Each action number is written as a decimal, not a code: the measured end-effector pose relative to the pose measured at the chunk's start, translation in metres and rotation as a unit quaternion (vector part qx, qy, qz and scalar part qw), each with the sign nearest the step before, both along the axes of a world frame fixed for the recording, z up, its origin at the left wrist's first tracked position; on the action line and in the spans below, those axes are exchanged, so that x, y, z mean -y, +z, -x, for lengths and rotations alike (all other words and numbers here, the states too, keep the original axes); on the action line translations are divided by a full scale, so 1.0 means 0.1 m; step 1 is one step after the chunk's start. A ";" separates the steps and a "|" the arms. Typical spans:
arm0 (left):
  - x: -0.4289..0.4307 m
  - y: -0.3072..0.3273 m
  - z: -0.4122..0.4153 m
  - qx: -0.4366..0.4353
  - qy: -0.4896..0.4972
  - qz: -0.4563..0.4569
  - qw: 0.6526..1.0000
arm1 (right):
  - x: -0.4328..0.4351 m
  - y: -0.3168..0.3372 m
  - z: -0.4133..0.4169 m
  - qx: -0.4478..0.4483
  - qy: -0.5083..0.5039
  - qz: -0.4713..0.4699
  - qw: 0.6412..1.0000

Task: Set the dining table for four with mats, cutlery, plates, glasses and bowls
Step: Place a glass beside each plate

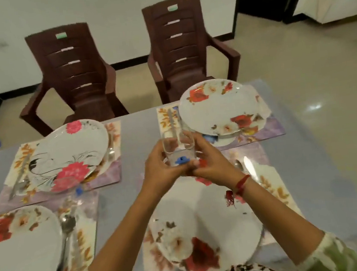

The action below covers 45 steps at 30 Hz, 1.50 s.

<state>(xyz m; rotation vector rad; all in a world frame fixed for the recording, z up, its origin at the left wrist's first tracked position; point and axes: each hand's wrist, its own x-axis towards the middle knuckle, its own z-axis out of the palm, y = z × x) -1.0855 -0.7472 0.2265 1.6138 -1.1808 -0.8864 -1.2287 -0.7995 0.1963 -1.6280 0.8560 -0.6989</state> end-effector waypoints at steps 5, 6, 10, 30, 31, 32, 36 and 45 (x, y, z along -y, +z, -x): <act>0.33 -0.11 0.78 -0.005 -0.042 -0.008 0.999 | 0.22 -0.01 0.84 -0.018 -0.053 0.021 0.998; 0.38 -0.14 0.88 -0.004 -0.050 -0.008 0.999 | 0.25 -0.02 0.95 -0.018 -0.062 0.013 0.998; 0.52 -0.22 1.18 0.000 -0.070 -0.016 0.997 | 0.35 -0.10 1.25 -0.021 -0.081 -0.006 0.996; 0.53 -0.44 0.85 -0.029 0.015 -0.059 0.998 | 1.00 -0.58 1.82 -0.060 -0.118 -0.055 0.990; 0.50 -0.46 0.82 -0.025 0.027 -0.061 0.997 | 1.04 -0.62 1.83 -0.068 -0.107 -0.062 0.990; 0.47 -0.48 0.79 -0.020 0.036 -0.062 0.997 | 1.08 -0.65 1.84 -0.075 -0.096 -0.069 0.990; 0.39 -0.54 0.70 -0.008 0.052 -0.069 0.996 | 1.17 -0.71 1.89 -0.095 -0.079 -0.080 0.989; 0.32 -0.52 0.72 0.012 0.085 -0.068 0.994 | 1.13 -0.80 1.94 -0.111 -0.083 -0.075 0.988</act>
